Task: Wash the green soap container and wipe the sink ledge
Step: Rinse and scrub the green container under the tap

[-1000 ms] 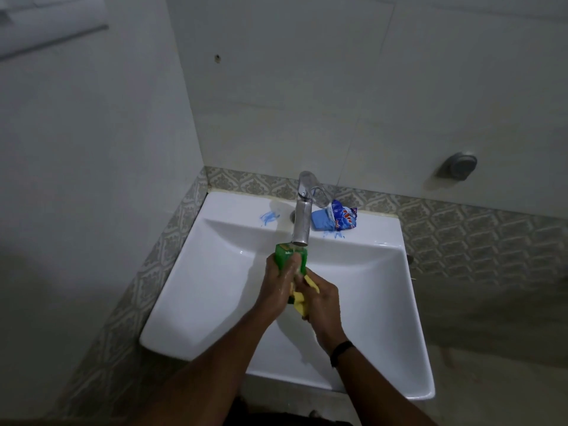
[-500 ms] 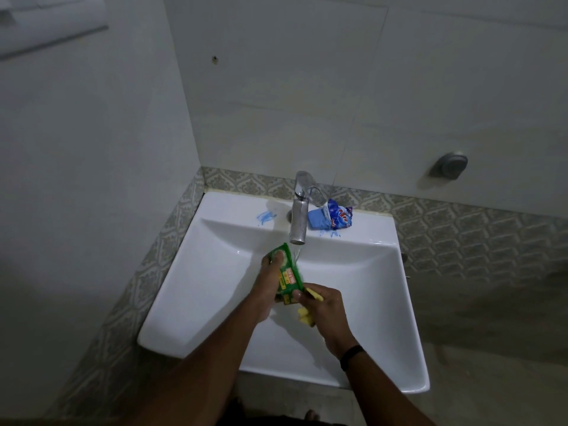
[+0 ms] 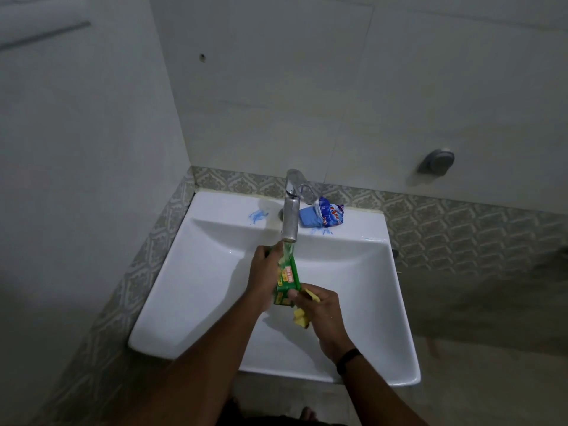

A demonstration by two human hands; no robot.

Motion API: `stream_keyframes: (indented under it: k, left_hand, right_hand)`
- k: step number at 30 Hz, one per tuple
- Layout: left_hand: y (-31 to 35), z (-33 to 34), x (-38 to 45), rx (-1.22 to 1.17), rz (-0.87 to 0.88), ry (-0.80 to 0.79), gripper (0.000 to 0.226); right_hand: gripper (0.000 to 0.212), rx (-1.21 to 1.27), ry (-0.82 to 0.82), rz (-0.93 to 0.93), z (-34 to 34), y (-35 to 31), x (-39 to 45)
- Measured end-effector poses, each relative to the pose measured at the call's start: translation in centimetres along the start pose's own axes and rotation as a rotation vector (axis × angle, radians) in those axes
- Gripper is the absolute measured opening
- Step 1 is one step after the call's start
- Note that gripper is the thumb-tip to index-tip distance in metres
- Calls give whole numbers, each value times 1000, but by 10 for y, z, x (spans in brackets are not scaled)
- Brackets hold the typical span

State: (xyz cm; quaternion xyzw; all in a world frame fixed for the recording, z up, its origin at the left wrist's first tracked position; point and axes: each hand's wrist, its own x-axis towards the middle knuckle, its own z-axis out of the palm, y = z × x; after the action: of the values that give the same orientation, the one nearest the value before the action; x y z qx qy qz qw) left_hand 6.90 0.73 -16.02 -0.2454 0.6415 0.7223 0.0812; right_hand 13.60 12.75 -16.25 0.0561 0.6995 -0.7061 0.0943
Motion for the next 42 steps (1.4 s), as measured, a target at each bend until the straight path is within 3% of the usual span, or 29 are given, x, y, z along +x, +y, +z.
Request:
stream_keyframes:
  k: [7,10,18,20,23,26,29,31,34,36,40,42]
  left_hand:
    - [-3,-2,5,28,-230,-7,32]
    - [-13,-11,4,-61,-357,-76,37]
    - [-23,-19,-3,-121,-374,-338,68]
    - [-21,-18,-8,-40,-303,-334,70]
    - [-22,-22,-11,76,-59,-342,77]
    - [-21,-24,-12,31,133,-325,49]
    - [-23,-22,-5,84,253,-305,83]
    - [-23,-18,-7,198,260,-262,91]
    - [-23,-16,-7,282,182,-104,81]
    - [-24,-17,-4,170,8,-70,78]
    - [-24,-29,2,-182,-288,-169,80]
    - [-23,-33,2,-232,-327,-222,80]
  right_hand:
    - [26,-13,135,-57,-1,-2,3]
    - [20,13,171,-33,0,-13,11]
    - [6,230,164,330,8,-43,46]
    - [6,306,170,392,10,-44,52]
    - [5,488,145,473,8,-39,60]
    - [13,635,67,504,5,-31,68]
    - [24,740,7,525,2,-25,74]
    - [23,735,-20,537,2,-25,74]
    - [27,547,0,478,7,-28,68]
    - [36,380,-19,384,15,-30,62]
    - [39,217,-246,257,29,-29,55]
    - [26,177,-201,255,33,-29,57]
